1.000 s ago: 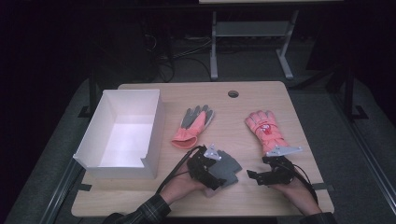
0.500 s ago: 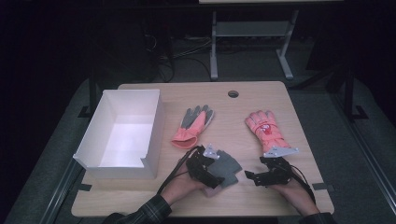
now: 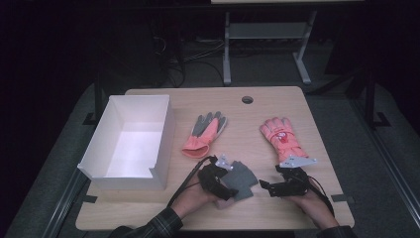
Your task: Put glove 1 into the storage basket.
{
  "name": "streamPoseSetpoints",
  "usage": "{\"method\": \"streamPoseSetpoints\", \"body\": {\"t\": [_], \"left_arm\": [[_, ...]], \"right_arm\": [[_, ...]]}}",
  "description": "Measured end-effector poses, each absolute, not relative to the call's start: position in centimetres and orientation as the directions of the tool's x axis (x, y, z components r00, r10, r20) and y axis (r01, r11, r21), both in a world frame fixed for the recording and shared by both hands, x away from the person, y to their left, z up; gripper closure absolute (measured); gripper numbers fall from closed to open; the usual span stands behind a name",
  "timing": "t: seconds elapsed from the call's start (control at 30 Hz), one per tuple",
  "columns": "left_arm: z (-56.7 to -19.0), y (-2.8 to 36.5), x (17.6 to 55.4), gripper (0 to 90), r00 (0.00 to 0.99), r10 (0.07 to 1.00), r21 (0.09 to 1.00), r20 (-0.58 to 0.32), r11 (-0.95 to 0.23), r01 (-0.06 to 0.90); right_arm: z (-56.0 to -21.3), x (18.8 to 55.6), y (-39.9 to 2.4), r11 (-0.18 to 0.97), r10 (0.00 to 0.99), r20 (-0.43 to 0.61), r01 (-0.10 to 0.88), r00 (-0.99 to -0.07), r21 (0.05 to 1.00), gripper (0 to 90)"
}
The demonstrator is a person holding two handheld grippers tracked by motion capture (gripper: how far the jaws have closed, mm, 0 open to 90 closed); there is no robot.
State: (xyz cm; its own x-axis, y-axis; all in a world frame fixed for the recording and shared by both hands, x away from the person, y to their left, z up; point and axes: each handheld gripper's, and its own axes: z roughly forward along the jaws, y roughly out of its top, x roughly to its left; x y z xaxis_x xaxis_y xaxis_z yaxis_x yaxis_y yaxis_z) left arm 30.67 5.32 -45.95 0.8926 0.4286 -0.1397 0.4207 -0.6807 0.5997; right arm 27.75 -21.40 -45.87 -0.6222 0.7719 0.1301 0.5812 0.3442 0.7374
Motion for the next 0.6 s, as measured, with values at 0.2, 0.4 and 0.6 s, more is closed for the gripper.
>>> {"method": "streamPoseSetpoints", "body": {"t": [0.2, 0.4, 0.6], "left_arm": [[-45.69, 5.37, 30.73, 46.1, 0.9, 0.398, 0.592, -0.177, -0.687, 0.421], [-45.38, 5.51, 30.97, 60.1, 0.905, 0.359, 0.563, -0.228, -0.71, 0.423], [-45.26, 6.29, 31.41, 62.6, 0.901, 0.339, 0.552, -0.27, -0.713, 0.433]], "right_arm": [[-45.67, 27.72, -21.64, 0.314, 0.772, 0.136, 0.558, -0.621, 0.768, 13.5], [-45.6, 27.66, -21.81, 0.266, 0.785, 0.128, 0.517, -0.606, 0.814, 13.5], [-45.95, 27.68, -21.41, 0.286, 0.777, 0.111, 0.504, -0.62, 0.815, 13.6]]}}
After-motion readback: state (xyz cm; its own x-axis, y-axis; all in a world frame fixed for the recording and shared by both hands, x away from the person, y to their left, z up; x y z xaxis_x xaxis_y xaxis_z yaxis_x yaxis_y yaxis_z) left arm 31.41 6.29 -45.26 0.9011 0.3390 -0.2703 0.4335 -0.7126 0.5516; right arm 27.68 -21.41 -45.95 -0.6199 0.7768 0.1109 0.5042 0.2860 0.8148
